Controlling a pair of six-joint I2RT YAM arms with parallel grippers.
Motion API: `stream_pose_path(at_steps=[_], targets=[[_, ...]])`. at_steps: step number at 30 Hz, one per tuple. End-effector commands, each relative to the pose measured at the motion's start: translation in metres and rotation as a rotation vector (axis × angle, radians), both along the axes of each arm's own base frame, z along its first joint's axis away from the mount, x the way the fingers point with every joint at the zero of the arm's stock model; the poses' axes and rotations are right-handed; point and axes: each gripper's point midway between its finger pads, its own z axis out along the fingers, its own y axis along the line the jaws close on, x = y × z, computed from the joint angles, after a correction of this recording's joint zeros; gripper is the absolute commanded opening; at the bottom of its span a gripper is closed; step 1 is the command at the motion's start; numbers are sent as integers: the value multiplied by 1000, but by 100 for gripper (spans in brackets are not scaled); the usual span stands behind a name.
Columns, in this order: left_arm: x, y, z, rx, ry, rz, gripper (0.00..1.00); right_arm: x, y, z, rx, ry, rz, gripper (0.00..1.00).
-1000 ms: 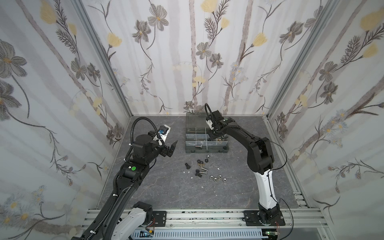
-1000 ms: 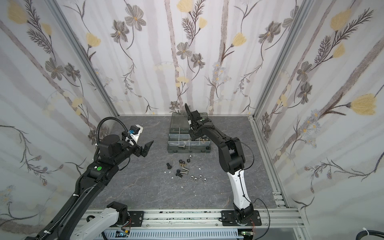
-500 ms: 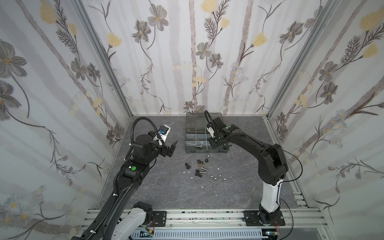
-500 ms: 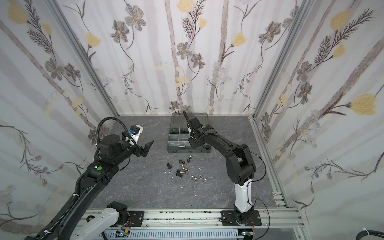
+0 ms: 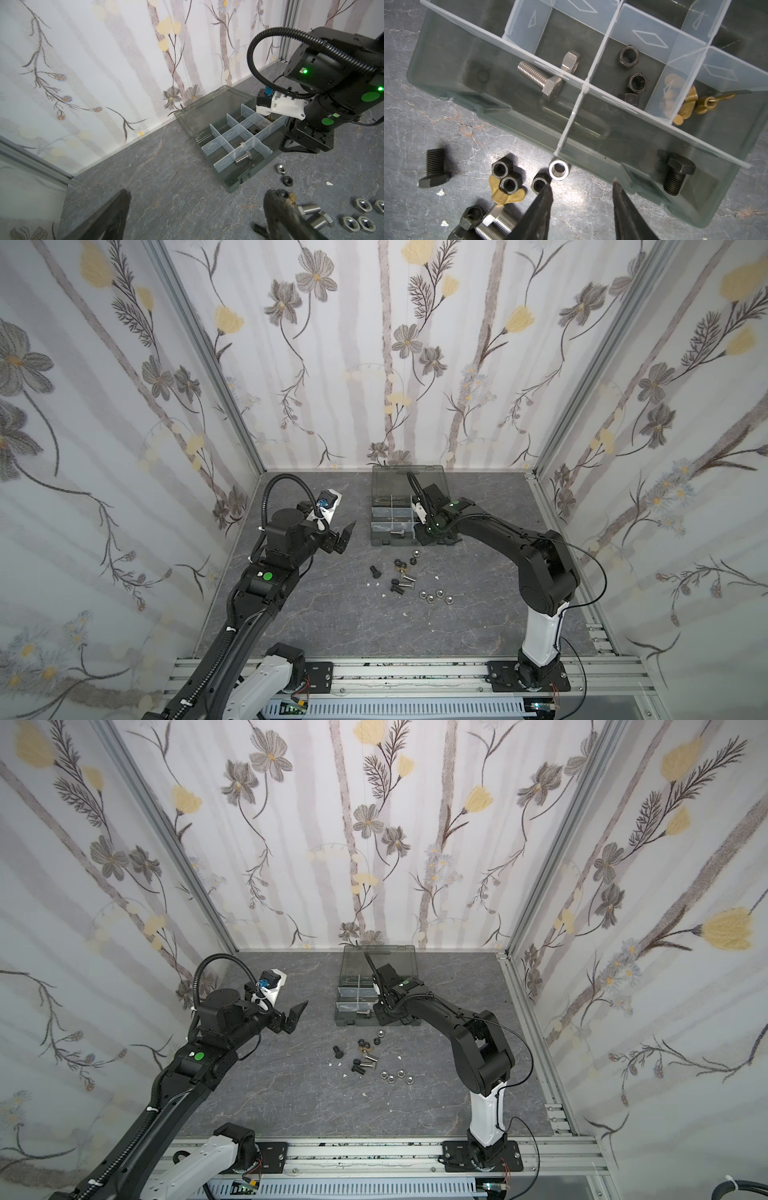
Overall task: Sort the screws and nuts into containers
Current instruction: Pick up the nut from the center of the table.
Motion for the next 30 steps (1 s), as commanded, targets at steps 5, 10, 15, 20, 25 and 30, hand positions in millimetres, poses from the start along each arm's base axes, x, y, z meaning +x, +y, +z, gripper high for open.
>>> stream_pose_path(at_steps=[5, 10, 15, 20, 25, 30], targets=[[0, -1, 8, -10, -34, -10, 100, -1, 13, -11, 27, 22, -1, 48], [-1, -1, 9, -9, -37, -11, 100, -4, 23, -13, 39, 31, 12, 49], [-2, -2, 11, -12, -41, -14, 100, -14, 24, -21, 19, 62, 7, 48], [-3, -2, 13, -14, -46, -17, 100, -24, 26, -30, 22, 91, -16, 47], [-6, -1, 15, -17, -55, -16, 100, -33, 31, -40, 11, 114, -24, 47], [-7, -2, 15, -19, -55, -22, 100, -40, 36, -47, 6, 130, -24, 44]])
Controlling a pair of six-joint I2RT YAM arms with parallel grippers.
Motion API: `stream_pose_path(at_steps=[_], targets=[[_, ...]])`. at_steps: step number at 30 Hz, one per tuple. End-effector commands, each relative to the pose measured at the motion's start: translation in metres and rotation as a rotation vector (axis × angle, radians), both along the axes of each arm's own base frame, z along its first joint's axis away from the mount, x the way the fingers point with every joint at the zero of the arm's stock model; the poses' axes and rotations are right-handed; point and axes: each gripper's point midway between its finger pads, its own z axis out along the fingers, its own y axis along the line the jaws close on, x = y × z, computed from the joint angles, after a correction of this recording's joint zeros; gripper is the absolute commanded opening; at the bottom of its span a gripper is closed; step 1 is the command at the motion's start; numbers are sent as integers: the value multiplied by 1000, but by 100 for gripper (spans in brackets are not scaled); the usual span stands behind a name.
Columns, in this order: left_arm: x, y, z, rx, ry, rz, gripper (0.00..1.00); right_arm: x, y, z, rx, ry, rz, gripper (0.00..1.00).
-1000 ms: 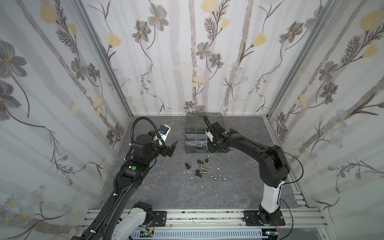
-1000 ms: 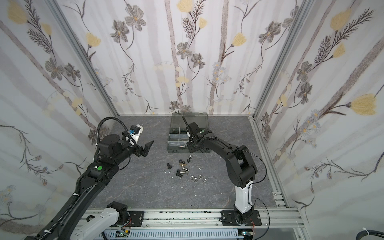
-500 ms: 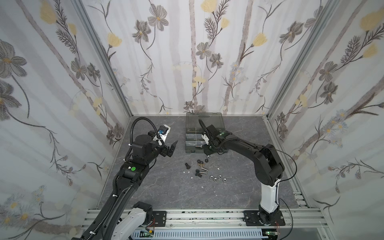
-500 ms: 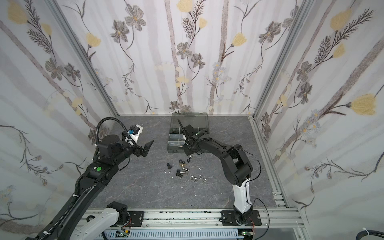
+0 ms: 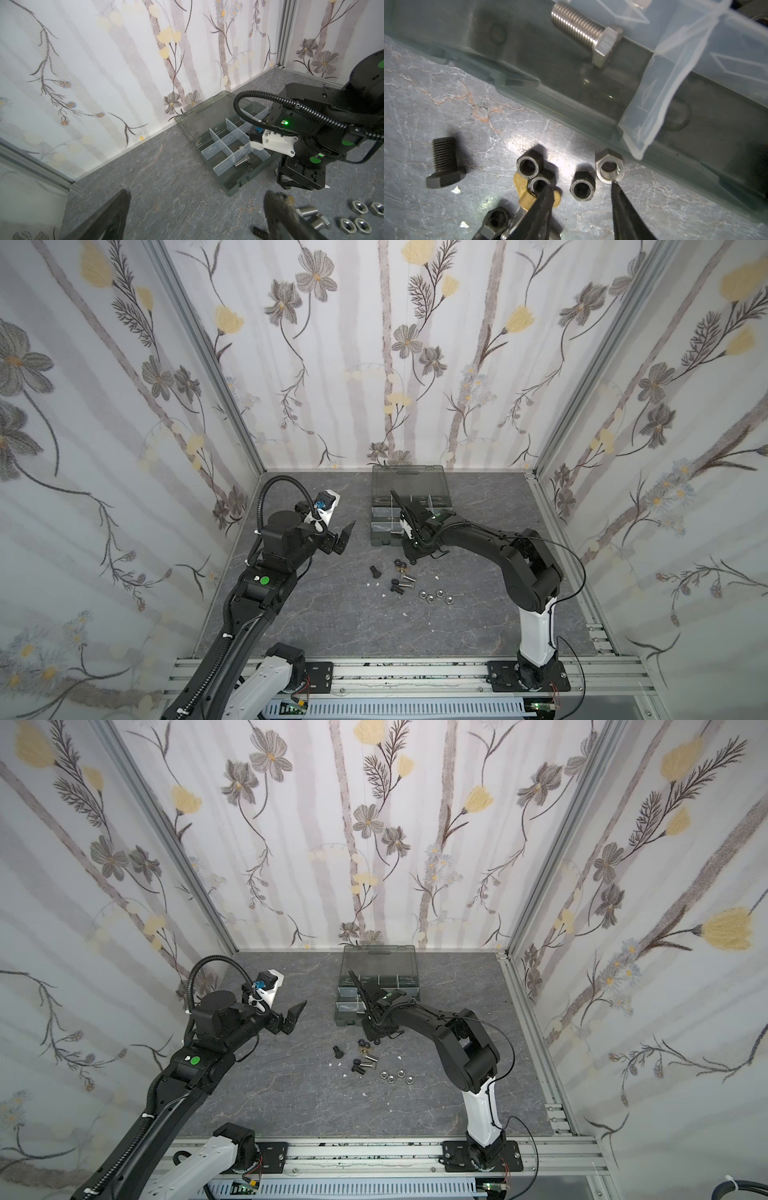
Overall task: Sort the screws and nuts into containers
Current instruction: Pick up the nut from the center of the table.
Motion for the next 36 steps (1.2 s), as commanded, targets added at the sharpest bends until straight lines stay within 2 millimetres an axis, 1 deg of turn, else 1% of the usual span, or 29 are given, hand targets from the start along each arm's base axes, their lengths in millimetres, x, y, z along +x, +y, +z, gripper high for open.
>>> stream_pose_path(at_steps=[1, 7, 11, 23, 33, 34, 36], targets=[[0, -2, 7, -7, -28, -12, 100, -3, 1, -6, -1, 15, -23, 44], [-1, -2, 7, -8, -30, -12, 100, -6, -1, -14, -15, 28, -30, 42], [-1, -1, 7, -7, -31, -10, 100, -9, -3, -18, -27, 34, -31, 39], [0, -1, 7, -6, -29, -10, 100, -13, -8, -33, -62, 53, -29, 38], [0, -2, 6, -7, -29, -11, 100, -13, -15, -35, -89, 42, -28, 23], [0, -1, 7, -6, -29, -9, 100, -13, -16, -35, -95, 41, -28, 22], [-1, -1, 6, -6, -29, -10, 100, -12, -18, -27, -99, 26, -26, 20]])
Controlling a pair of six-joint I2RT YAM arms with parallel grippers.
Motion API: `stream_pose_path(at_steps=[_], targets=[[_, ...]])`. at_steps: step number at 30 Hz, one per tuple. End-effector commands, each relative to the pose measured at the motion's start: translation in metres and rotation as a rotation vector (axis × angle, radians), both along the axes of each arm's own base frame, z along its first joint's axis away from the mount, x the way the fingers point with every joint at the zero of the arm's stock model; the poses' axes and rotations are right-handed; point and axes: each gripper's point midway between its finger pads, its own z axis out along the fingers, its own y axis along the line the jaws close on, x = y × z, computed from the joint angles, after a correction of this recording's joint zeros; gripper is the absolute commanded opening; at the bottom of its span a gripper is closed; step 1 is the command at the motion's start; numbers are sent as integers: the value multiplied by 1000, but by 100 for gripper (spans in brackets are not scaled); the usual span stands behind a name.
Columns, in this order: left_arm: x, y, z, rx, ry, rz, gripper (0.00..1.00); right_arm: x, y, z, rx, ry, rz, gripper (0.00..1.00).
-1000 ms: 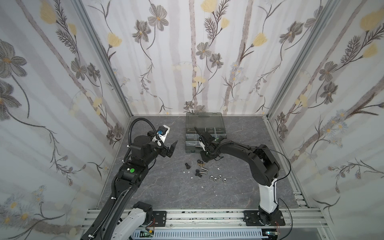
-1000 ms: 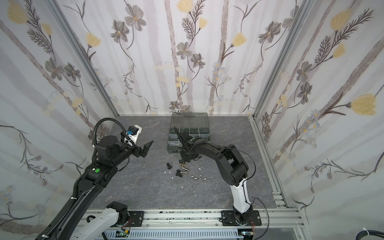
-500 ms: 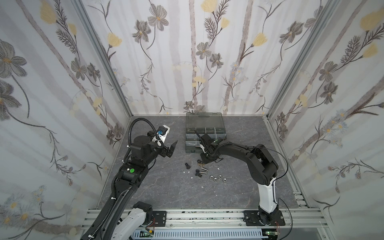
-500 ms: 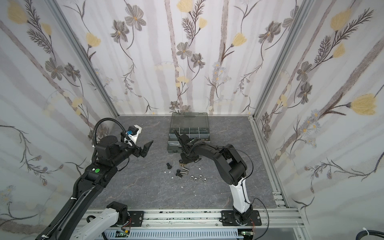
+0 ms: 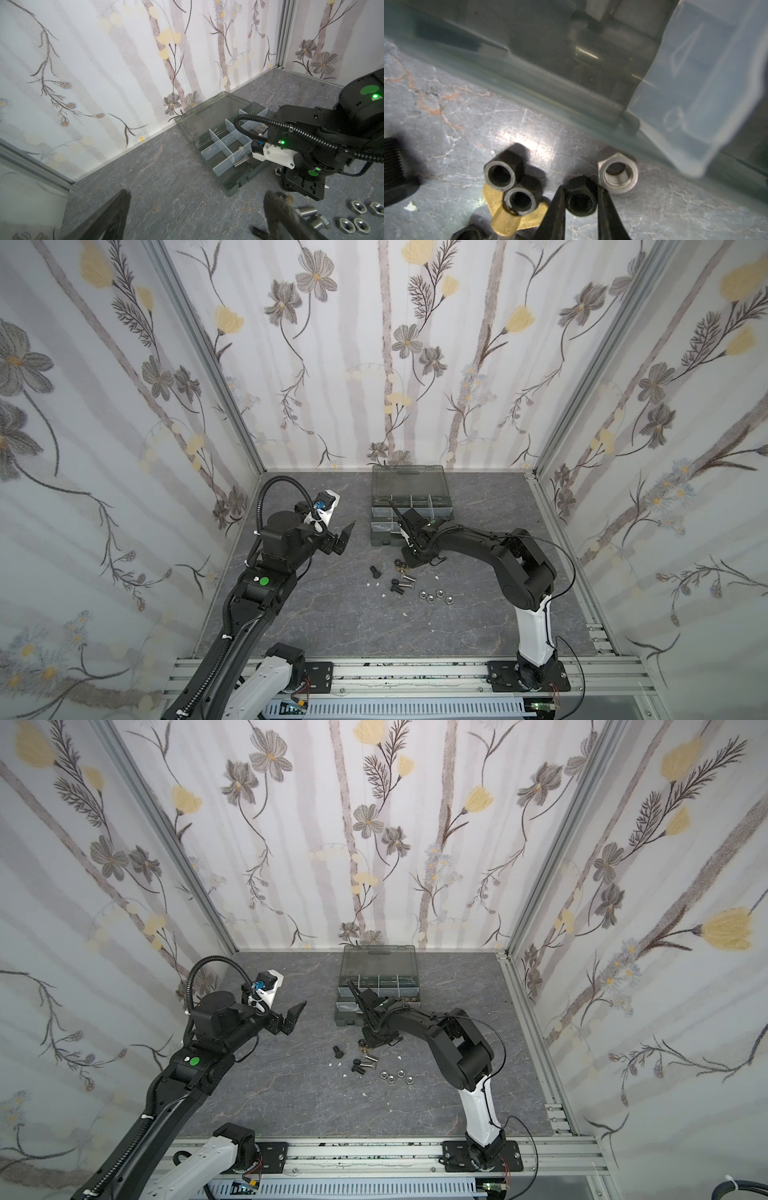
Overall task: Sort the screws and nuts into containers
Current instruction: Pick up the nut from the center of the table, then place the nut into the container.
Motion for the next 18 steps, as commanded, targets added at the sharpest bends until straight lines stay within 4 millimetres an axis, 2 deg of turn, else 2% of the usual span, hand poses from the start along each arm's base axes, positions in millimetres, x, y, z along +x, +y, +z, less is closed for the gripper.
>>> stream_pose_path(at_steps=[1, 4, 9, 14, 18], targets=[[1, -1, 5, -4, -24, -7, 100, 0, -10, 7, -33, -15, -4, 20], [1, -1, 5, -4, -24, -7, 100, 8, -14, 27, -33, -49, -6, 19], [0, -1, 6, -5, -27, -5, 100, 31, -24, 61, -22, -116, -25, 19], [0, 1, 7, -1, -33, 3, 100, 62, -35, 83, -40, -201, -35, 19], [1, 1, 7, 0, -31, 5, 100, 89, -41, 89, -61, -245, -38, 18]])
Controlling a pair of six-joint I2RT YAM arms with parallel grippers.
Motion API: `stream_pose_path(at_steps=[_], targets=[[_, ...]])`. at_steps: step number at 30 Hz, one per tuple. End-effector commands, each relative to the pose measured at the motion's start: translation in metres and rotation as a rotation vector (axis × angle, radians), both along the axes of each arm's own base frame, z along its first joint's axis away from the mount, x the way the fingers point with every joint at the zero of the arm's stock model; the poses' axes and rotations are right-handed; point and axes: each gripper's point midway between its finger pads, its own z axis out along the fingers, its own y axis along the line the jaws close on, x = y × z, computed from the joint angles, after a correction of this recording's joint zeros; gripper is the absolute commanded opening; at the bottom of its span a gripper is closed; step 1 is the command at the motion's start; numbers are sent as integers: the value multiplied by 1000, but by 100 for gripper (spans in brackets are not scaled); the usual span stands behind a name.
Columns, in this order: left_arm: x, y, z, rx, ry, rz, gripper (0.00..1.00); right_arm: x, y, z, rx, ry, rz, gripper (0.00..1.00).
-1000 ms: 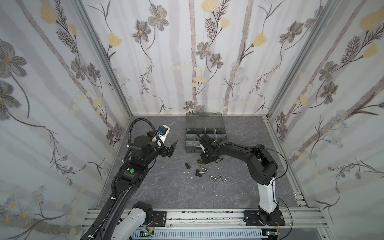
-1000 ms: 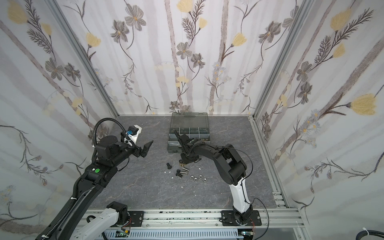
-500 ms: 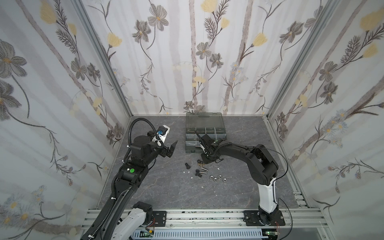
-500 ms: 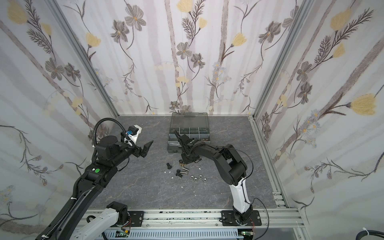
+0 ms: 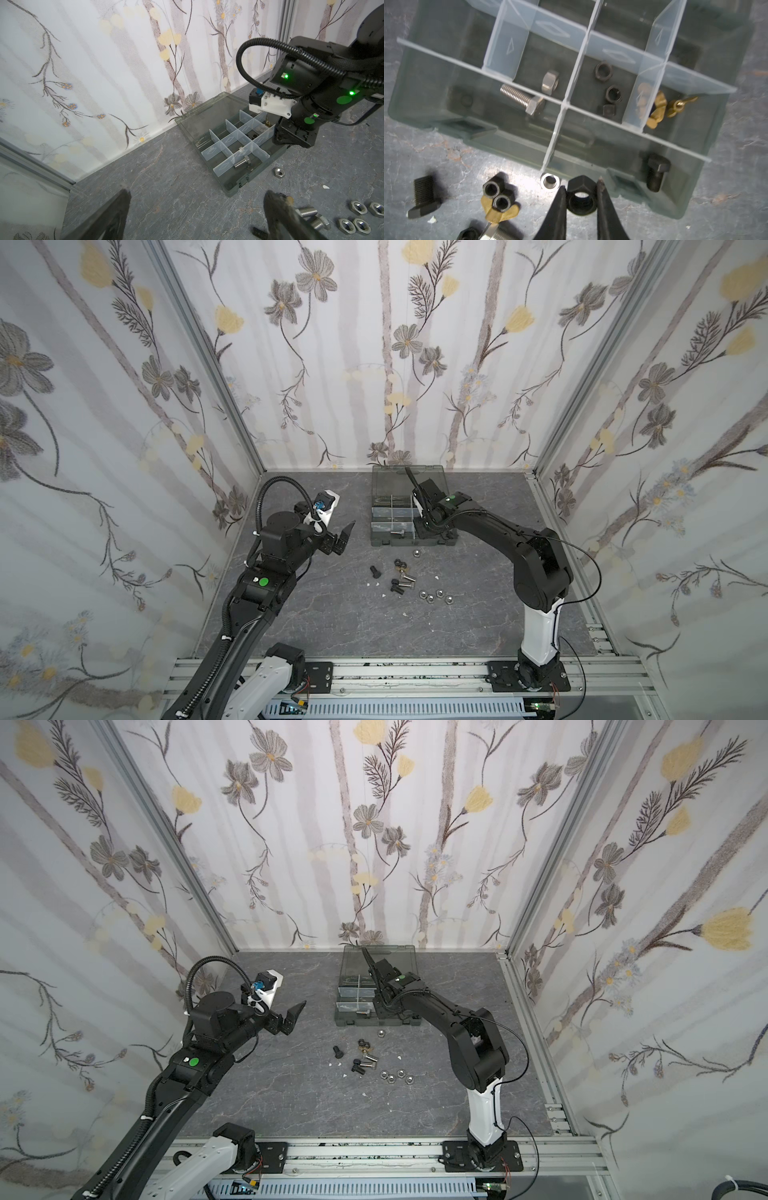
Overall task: Sort the screws and nuts into containers
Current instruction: Place the nut into the container.
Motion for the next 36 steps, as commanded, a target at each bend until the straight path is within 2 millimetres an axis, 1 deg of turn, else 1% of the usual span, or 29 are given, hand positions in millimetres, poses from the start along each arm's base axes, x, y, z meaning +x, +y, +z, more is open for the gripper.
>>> stream_pose_path(at_steps=[1, 4, 8, 10, 16, 21, 24, 27, 30, 33, 36], targets=[[2, 0, 5, 1, -26, 3, 100, 20, -10, 2, -56, -36, 11, 19], [2, 0, 5, 2, -26, 3, 100, 40, -13, 4, -57, -59, -1, 19], [3, 2, 3, 9, -23, 12, 100, 59, -13, 1, -73, -77, -8, 19], [3, 2, 4, 9, -25, 11, 100, 65, -14, -4, -75, -70, -8, 19], [4, 1, 2, 11, -19, 8, 100, 73, -15, -15, -80, -62, -11, 21], [5, 0, 1, 12, -16, 6, 100, 76, -13, -21, -78, -56, -9, 26], [5, 0, 2, 14, -16, 6, 100, 77, -12, -22, -76, -57, -3, 31], [6, 0, 1, 13, -11, 6, 100, 78, -12, -19, -75, -62, 0, 34], [6, -1, 0, 14, -8, 5, 100, 78, -11, -11, -69, -76, 2, 36], [7, -1, 1, 13, -10, 4, 100, 75, -13, -1, -63, -79, 3, 37], [6, -1, 2, 13, -14, 5, 100, 60, -8, 3, -36, -56, 14, 39]])
